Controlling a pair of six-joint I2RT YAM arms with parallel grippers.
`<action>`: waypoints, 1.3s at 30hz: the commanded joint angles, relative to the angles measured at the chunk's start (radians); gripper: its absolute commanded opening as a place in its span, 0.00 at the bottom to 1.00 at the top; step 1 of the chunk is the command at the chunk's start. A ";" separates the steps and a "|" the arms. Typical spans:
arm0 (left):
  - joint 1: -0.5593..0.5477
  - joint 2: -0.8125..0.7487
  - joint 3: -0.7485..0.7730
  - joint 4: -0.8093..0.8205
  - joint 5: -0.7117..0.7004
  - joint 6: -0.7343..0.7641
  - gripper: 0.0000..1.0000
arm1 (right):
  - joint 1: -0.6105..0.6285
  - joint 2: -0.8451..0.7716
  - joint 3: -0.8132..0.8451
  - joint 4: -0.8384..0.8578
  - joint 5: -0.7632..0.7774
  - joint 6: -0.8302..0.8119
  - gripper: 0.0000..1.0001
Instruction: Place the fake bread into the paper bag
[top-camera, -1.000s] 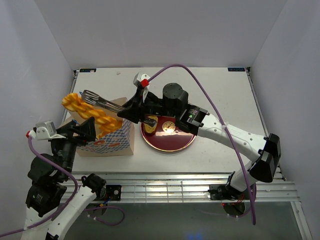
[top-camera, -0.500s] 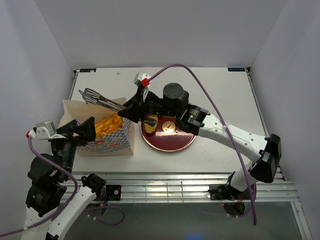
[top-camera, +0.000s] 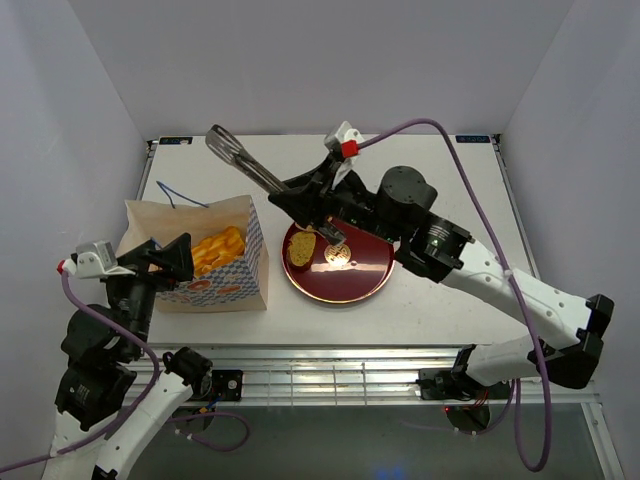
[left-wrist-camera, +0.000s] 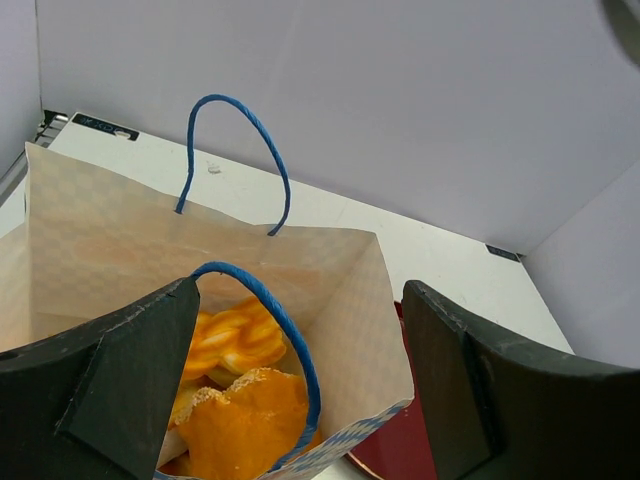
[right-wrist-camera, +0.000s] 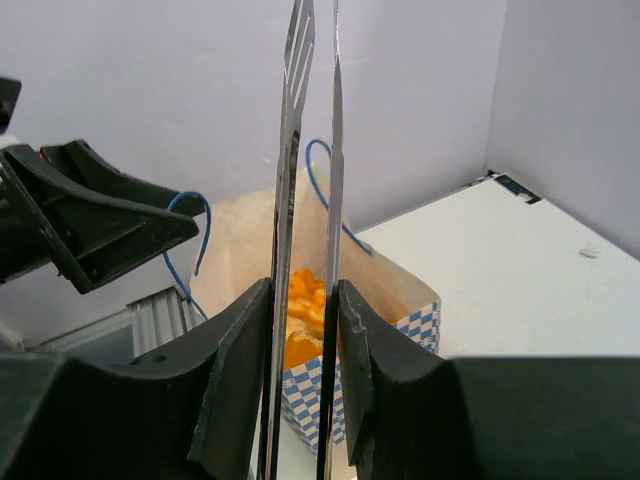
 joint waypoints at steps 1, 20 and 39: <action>-0.003 0.024 -0.019 0.016 -0.015 -0.010 0.93 | 0.004 -0.086 -0.048 0.024 0.152 -0.015 0.37; -0.003 0.076 -0.068 0.078 -0.012 -0.026 0.93 | -0.078 -0.460 -0.694 -0.063 0.826 0.016 0.39; -0.003 0.104 -0.086 0.130 -0.021 -0.003 0.92 | -0.494 -0.320 -0.962 0.006 0.648 0.184 0.44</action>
